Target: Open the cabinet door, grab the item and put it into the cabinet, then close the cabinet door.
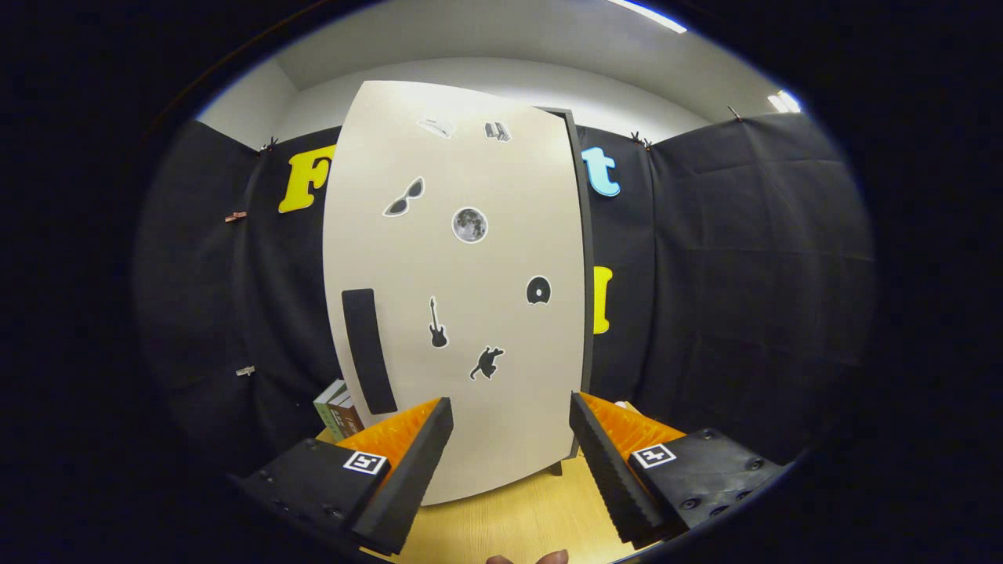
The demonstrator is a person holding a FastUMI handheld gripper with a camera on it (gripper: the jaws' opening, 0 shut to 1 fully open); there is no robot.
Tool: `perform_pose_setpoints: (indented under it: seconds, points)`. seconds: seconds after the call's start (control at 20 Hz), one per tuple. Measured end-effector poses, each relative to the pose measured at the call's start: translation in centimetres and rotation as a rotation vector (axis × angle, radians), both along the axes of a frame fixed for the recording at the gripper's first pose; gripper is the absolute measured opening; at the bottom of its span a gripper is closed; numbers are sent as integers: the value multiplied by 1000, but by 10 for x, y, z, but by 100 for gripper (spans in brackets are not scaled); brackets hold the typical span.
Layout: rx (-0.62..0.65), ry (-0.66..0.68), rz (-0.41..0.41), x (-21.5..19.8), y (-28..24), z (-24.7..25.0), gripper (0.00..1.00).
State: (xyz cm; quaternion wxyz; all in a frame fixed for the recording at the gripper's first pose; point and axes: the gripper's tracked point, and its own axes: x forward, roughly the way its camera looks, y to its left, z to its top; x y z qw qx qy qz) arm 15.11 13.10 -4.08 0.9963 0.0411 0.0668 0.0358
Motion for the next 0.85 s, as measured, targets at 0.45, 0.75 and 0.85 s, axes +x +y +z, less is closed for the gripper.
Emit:
perform_pose_setpoints:
  seconds: [0.45, 0.75, 0.85]
  points:
    - [4, 6, -11, -3, -9, -4, 97]
    - [-3, -4, -24, -7, -17, -1, 97]
    - [-4, -6, -25, -9, -19, 0, 97]
